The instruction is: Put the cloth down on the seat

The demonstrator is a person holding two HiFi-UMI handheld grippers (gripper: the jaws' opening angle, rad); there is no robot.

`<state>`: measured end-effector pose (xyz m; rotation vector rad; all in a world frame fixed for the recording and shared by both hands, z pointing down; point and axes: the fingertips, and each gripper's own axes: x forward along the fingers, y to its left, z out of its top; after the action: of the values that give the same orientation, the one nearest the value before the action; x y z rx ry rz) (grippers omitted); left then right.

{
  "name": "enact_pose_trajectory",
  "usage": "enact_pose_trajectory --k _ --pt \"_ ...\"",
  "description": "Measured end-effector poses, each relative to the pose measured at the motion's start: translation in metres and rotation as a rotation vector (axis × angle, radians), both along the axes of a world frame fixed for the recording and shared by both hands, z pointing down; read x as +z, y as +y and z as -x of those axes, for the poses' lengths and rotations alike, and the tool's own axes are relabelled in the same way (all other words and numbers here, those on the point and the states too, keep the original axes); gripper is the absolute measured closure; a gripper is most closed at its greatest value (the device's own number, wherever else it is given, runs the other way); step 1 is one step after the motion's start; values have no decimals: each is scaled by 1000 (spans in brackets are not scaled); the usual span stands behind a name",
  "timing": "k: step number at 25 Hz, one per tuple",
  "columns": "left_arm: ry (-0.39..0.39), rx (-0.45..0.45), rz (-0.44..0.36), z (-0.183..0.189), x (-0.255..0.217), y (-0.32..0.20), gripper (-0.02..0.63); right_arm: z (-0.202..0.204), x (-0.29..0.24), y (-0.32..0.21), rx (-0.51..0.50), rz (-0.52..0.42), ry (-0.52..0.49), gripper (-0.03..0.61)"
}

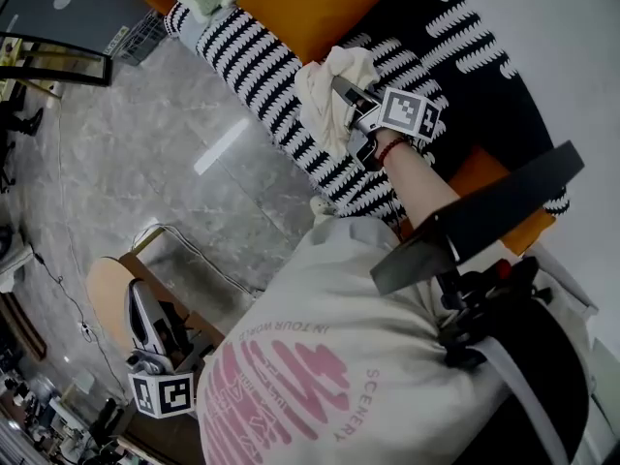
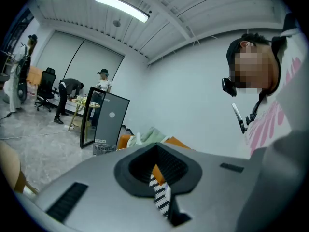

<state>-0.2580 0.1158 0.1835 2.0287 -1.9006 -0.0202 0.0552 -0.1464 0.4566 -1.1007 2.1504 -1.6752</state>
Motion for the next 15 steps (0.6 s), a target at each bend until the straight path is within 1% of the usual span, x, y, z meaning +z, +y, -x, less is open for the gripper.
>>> enact_pose_trajectory --k 2,4,7,10,12,13,15 --pt "-25 0 17 0 0 -4 606 0 22 5 -26 42 58 509" --pt "-54 -1 58 -1 7 -8 606 -1 46 10 -49 77 121 509" --pt "-52 4 102 -6 19 -11 606 -2 76 22 -79 129 179 509" --pt "-37 1 111 -6 22 -10 606 -1 97 36 -94 196 183 509" --pt "-26 -8 117 -5 23 -10 606 -5 108 40 -74 248 172 509" --pt "-13 -13 120 -3 25 -10 606 -7 115 42 -62 272 167 509" --pt "39 -25 136 -1 38 -9 606 -10 128 43 -44 314 170 509"
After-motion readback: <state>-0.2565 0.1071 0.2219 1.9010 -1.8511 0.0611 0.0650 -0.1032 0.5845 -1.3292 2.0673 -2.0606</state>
